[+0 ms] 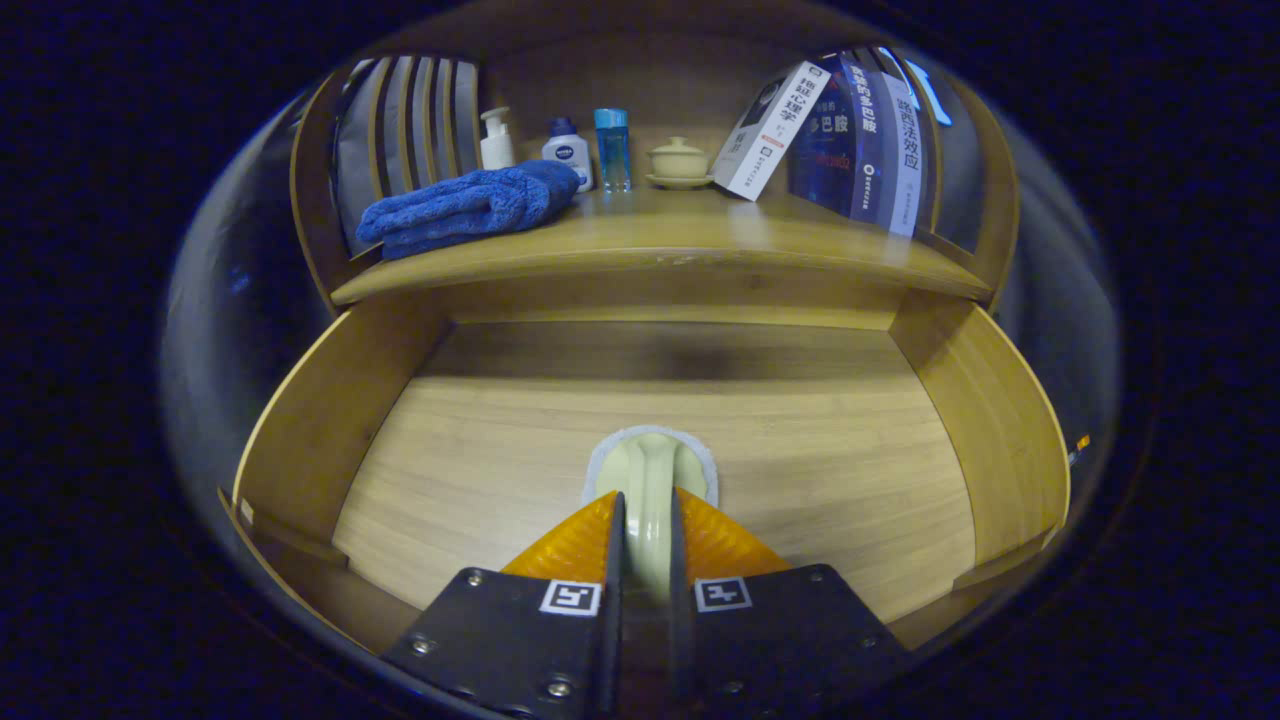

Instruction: Pull open the drawer, take out the items inside it, and place them on the countertop above the cabinet.

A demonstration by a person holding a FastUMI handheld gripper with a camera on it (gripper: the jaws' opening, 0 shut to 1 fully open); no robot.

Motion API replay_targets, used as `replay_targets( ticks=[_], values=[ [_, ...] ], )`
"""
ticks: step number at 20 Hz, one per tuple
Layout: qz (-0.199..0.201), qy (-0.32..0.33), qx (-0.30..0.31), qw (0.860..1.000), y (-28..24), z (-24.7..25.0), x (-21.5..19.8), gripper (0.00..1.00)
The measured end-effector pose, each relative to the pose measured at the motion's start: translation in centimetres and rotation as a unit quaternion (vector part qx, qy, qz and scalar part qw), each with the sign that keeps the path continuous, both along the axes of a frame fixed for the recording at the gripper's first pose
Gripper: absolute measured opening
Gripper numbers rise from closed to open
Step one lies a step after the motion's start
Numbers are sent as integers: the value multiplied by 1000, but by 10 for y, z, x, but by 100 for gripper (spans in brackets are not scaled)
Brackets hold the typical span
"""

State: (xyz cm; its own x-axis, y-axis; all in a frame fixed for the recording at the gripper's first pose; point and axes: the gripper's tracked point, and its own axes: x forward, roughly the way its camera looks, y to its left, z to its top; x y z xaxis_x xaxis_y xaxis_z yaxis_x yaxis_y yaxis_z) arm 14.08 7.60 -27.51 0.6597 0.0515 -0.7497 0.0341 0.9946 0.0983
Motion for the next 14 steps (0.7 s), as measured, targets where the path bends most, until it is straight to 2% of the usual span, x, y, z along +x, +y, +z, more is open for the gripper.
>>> replay_targets(
  ticks=[7,14],
  values=[
    [-23,-21,44,999,-3,16,0,20],
    [-22,-77,56,995,-4,73,18,20]
  ],
)
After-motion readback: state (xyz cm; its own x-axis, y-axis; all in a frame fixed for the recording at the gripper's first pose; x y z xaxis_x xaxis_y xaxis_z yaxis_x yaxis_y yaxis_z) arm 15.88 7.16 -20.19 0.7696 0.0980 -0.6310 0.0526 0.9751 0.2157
